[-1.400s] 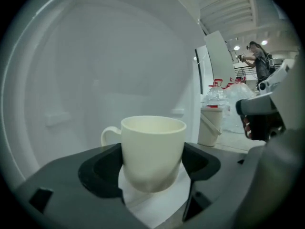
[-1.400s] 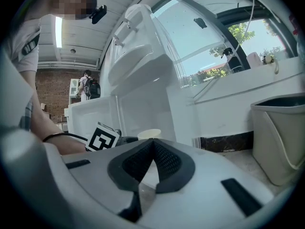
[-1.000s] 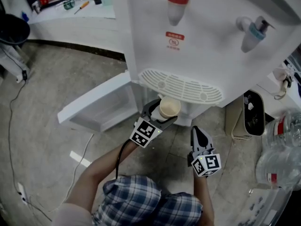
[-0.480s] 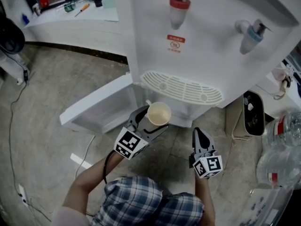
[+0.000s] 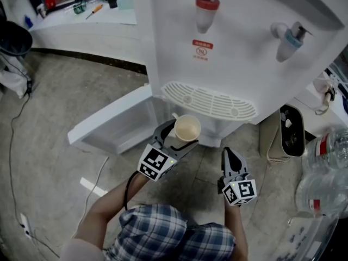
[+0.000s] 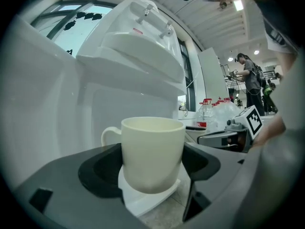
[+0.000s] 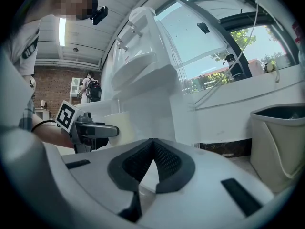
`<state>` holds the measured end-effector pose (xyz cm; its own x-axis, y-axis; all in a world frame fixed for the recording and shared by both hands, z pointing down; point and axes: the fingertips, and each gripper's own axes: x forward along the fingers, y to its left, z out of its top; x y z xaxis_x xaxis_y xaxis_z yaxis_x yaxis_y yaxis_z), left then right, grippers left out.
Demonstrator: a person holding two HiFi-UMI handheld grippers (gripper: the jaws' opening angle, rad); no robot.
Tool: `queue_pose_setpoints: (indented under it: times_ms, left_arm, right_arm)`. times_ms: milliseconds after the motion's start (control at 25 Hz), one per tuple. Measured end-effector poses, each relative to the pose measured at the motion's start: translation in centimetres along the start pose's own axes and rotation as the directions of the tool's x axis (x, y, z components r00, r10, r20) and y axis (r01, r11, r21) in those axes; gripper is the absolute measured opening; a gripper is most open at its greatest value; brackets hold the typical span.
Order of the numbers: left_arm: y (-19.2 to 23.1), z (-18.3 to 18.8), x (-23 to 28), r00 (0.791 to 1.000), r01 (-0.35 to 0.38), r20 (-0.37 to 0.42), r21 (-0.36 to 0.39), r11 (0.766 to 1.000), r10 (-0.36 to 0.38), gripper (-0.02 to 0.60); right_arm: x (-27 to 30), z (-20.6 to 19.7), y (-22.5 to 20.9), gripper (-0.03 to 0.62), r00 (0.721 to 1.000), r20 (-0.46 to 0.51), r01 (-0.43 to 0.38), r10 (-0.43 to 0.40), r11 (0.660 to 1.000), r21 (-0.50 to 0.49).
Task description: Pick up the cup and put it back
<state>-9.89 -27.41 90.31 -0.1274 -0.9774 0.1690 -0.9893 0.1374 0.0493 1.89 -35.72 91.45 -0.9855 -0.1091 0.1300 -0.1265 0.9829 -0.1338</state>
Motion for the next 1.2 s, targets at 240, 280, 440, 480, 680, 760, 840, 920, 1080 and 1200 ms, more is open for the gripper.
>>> queue_pose_setpoints:
  times_ms: [240, 280, 440, 480, 680, 760, 840, 920, 1080, 1200]
  left_arm:
    - [1.1, -1.4, 4.3, 0.999, -0.044, 0.006, -0.011, 0.999, 0.044, 0.391]
    - [1.2, -1.7, 5.1, 0.999, -0.050, 0.001, -0.014, 0.999, 0.050, 0.391]
    - [1.7, -3.3, 8.0, 0.997, -0.067, -0.047, -0.029, 0.997, 0.066, 0.391]
    - [1.9, -3.8, 8.7, 0.996, -0.075, -0.057, -0.034, 0.997, 0.073, 0.391]
    - [3.4, -6.6, 11.8, 0.984, -0.143, -0.108, -0.035, 0.989, 0.138, 0.391]
    - [4.1, -7.8, 12.8, 0.977, -0.170, -0.135, -0.026, 0.985, 0.165, 0.391]
    - [4.8, -9.3, 13.6, 0.970, -0.186, -0.164, -0.021, 0.982, 0.180, 0.391]
    - [5.2, -10.3, 14.2, 0.965, -0.192, -0.188, -0.021, 0.981, 0.185, 0.391]
    - [5.3, -11.7, 14.6, 0.962, -0.183, -0.210, -0.025, 0.983, 0.174, 0.391]
    - [5.1, -11.8, 14.4, 0.964, -0.173, -0.213, -0.041, 0.984, 0.161, 0.391]
  right_arm:
    - [0.2, -0.2, 0.0, 0.017, 1.000, 0.002, -0.005, 0.005, 1.000, 0.005]
    - [0.2, -0.2, -0.1, 0.017, 1.000, 0.003, -0.005, 0.005, 1.000, 0.006]
    - [0.3, -0.3, -0.2, 0.017, 1.000, 0.003, -0.005, 0.005, 1.000, 0.014]
    - [0.3, -0.3, -0.2, 0.017, 1.000, 0.003, -0.005, 0.005, 1.000, 0.017]
    - [0.2, -0.7, -0.5, 0.017, 1.000, -0.002, -0.005, 0.005, 1.000, 0.030]
    - [0.2, -0.9, -0.7, 0.017, 1.000, -0.005, -0.005, 0.005, 0.999, 0.035]
    - [0.2, -1.2, -0.8, 0.017, 1.000, -0.006, -0.002, 0.002, 0.999, 0.046]
    - [0.1, -1.2, -0.9, 0.017, 1.000, -0.003, 0.001, 0.000, 0.998, 0.055]
    - [0.1, -1.2, -0.9, 0.017, 1.000, 0.001, -0.005, 0.005, 0.998, 0.062]
    - [0.3, -1.3, -1.0, 0.017, 1.000, 0.003, -0.007, 0.007, 0.997, 0.071]
